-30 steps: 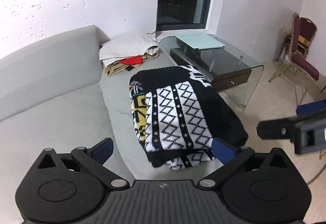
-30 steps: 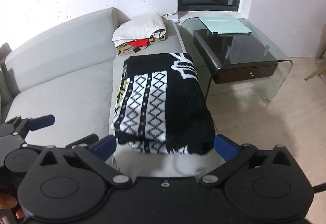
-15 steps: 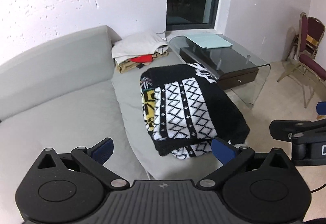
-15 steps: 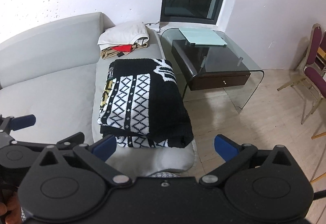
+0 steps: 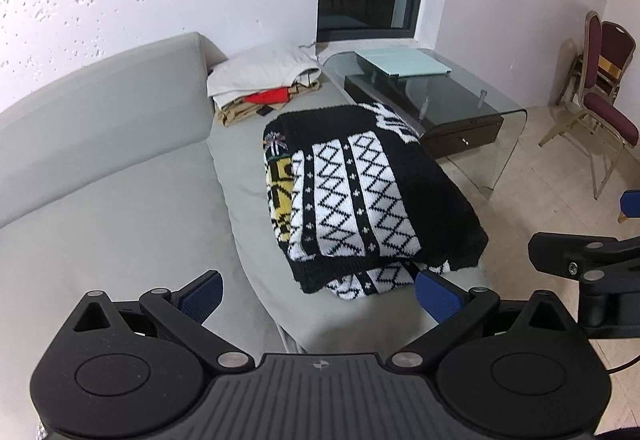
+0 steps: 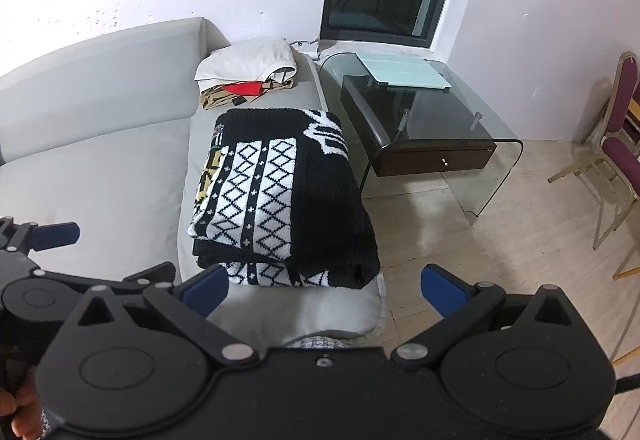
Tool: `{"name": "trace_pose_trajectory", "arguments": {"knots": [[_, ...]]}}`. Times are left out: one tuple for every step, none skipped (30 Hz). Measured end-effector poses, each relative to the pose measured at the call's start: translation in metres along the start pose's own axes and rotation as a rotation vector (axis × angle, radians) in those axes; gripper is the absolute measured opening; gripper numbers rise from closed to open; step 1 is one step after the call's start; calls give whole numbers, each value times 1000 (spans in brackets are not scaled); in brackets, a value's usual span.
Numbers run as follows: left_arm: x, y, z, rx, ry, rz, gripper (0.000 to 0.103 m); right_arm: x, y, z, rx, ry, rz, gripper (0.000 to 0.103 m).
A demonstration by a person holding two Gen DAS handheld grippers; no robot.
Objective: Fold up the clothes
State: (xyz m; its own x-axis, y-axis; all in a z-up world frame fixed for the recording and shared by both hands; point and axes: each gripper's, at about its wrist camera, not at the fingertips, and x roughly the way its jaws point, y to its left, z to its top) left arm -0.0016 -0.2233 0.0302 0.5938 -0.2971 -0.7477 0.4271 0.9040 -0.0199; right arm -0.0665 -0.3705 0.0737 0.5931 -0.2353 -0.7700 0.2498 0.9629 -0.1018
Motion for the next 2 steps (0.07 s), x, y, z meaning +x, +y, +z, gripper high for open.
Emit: {"name": "trace_pose_trajectory", "arguments": {"knots": [[1,0,0,0,0,2,103,1,1,0,0,1,-1,103],[2,-1,0,1,1,4,103,1,1,-1,1,3,-3,103]]}}
